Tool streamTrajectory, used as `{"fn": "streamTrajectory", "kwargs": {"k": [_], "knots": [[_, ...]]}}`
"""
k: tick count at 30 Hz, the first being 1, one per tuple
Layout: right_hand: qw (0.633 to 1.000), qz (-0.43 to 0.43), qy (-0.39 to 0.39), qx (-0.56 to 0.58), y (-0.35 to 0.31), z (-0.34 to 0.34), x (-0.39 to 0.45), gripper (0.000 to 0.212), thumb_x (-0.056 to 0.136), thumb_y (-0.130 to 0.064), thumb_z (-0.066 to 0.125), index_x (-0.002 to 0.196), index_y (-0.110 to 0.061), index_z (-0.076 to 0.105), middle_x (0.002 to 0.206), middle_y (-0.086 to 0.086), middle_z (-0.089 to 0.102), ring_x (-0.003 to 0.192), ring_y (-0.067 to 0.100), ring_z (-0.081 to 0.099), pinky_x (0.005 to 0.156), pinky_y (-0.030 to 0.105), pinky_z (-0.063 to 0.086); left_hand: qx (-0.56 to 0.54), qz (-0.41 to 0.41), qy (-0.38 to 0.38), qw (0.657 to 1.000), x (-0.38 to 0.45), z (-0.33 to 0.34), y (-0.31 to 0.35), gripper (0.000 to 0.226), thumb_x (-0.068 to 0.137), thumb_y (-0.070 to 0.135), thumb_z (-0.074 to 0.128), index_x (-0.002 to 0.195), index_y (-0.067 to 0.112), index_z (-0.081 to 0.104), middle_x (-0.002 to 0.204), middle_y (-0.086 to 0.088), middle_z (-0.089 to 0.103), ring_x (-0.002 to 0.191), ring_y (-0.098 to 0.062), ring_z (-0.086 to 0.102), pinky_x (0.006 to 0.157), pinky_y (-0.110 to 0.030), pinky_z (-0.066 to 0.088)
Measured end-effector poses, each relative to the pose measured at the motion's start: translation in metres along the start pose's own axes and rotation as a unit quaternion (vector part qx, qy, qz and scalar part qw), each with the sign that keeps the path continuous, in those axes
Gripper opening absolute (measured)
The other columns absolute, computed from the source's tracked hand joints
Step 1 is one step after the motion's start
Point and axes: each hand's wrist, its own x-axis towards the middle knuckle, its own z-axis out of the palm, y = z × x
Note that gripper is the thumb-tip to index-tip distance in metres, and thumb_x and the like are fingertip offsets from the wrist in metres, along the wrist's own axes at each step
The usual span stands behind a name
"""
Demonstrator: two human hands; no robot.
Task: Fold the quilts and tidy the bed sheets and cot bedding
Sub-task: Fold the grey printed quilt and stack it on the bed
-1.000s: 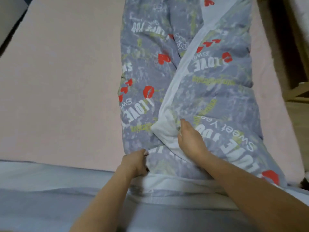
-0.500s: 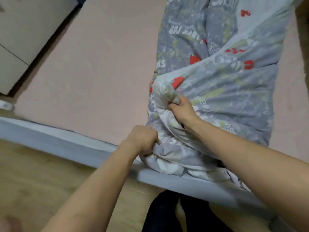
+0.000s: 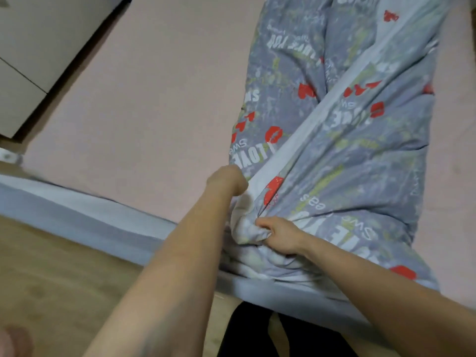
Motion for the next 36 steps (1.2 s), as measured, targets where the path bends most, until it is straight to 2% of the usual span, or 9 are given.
{"fn": "streamTrajectory", "kwargs": {"k": [2, 4, 6, 9, 15, 19, 22, 28, 36], "knots": [[0.997, 0.009, -0.067, 0.03, 0.004, -0.02, 0.005, 0.03, 0.081, -0.002, 0.055, 0.07, -0.027, 0.042, 0.073, -0.006, 0.05, 0.068, 0.008, 0.047, 0.061, 0.018, 0.035, -0.015, 0.001, 0.023, 1.0, 0.016, 0.024, 0.022, 0.04, 0.095, 0.025, 0.048, 0.126, 0.001, 0.055, 0.133, -0.018, 0.054, 0.118, -0.032, 0.053, 0.093, -0.035, 0.043], [0.99, 0.055, -0.05, 0.116, 0.011, -0.043, 0.012, 0.029, 0.083, 0.004, 0.051, 0.074, -0.023, 0.057, 0.077, -0.005, 0.059, 0.071, 0.004, 0.058, 0.066, 0.014, 0.043, -0.036, -0.004, -0.021, 0.999, 0.031, 0.042, 0.036, 0.037, 0.093, 0.029, 0.052, 0.117, 0.003, 0.06, 0.126, -0.017, 0.059, 0.111, -0.03, 0.057, 0.085, -0.03, 0.043], [0.97, 0.126, 0.112, 0.174, 0.034, -0.069, 0.029, 0.025, 0.084, 0.006, 0.048, 0.071, -0.009, 0.064, 0.08, 0.012, 0.067, 0.084, 0.022, 0.068, 0.074, 0.03, 0.052, -0.052, -0.027, -0.031, 0.998, 0.053, 0.053, 0.044, 0.03, 0.087, 0.032, 0.058, 0.102, 0.006, 0.065, 0.112, -0.015, 0.068, 0.094, -0.025, 0.064, 0.074, -0.025, 0.046], [0.937, 0.176, 0.283, 0.105, 0.059, -0.1, 0.064, 0.012, 0.089, -0.009, 0.051, 0.09, -0.003, 0.061, 0.1, 0.019, 0.065, 0.099, 0.033, 0.059, 0.08, 0.032, 0.04, -0.054, -0.048, -0.017, 0.997, 0.076, 0.056, 0.045, 0.047, 0.086, 0.045, 0.057, 0.118, 0.011, 0.058, 0.121, -0.012, 0.064, 0.107, -0.027, 0.061, 0.091, -0.031, 0.048], [0.962, 0.135, 0.219, 0.095, 0.099, -0.129, 0.154, 0.059, 0.094, -0.025, 0.053, 0.147, -0.016, 0.027, 0.134, 0.02, 0.05, 0.121, 0.035, 0.048, 0.093, 0.033, 0.038, -0.026, -0.051, 0.025, 0.998, 0.145, 0.057, 0.058, 0.058, 0.083, 0.055, 0.057, 0.125, 0.014, 0.051, 0.129, -0.012, 0.057, 0.117, -0.031, 0.054, 0.097, -0.035, 0.043], [0.975, 0.178, 0.135, 0.019, 0.128, -0.13, 0.198, 0.067, 0.096, -0.052, 0.039, 0.153, -0.029, 0.011, 0.144, 0.024, 0.038, 0.13, 0.038, 0.04, 0.105, 0.042, 0.034, -0.051, -0.082, -0.022, 0.995, 0.183, 0.07, 0.059, 0.084, 0.077, 0.062, 0.065, 0.137, 0.008, 0.04, 0.136, -0.013, 0.052, 0.123, -0.031, 0.05, 0.1, -0.036, 0.042], [0.948, 0.283, 0.13, 0.072, 0.135, -0.126, 0.221, 0.079, 0.089, -0.068, 0.036, 0.15, -0.023, 0.015, 0.145, 0.024, 0.026, 0.132, 0.041, 0.033, 0.107, 0.046, 0.03, -0.057, -0.046, -0.021, 0.997, 0.197, 0.065, 0.072, 0.058, 0.084, 0.045, 0.065, 0.122, 0.003, 0.056, 0.127, -0.018, 0.059, 0.114, -0.032, 0.056, 0.088, -0.031, 0.043], [0.872, 0.337, 0.265, 0.237, 0.107, -0.147, 0.235, 0.075, 0.08, -0.011, 0.065, 0.136, -0.001, 0.017, 0.134, 0.021, 0.042, 0.118, 0.036, 0.052, 0.095, 0.041, 0.048, -0.085, 0.012, 0.064, 0.994, 0.18, 0.016, 0.079, 0.029, 0.087, 0.017, 0.055, 0.111, 0.002, 0.06, 0.118, -0.019, 0.062, 0.108, -0.033, 0.057, 0.083, -0.028, 0.044], [0.862, 0.15, 0.354, 0.33, 0.03, -0.167, 0.193, 0.056, 0.083, -0.003, 0.057, 0.135, -0.011, 0.038, 0.115, 0.01, 0.05, 0.099, 0.025, 0.054, 0.087, 0.031, 0.048, -0.108, 0.044, 0.063, 0.991, 0.108, -0.036, 0.051, 0.036, 0.09, 0.033, 0.06, 0.11, 0.004, 0.066, 0.116, -0.02, 0.063, 0.105, -0.033, 0.058, 0.074, -0.026, 0.037]]}}
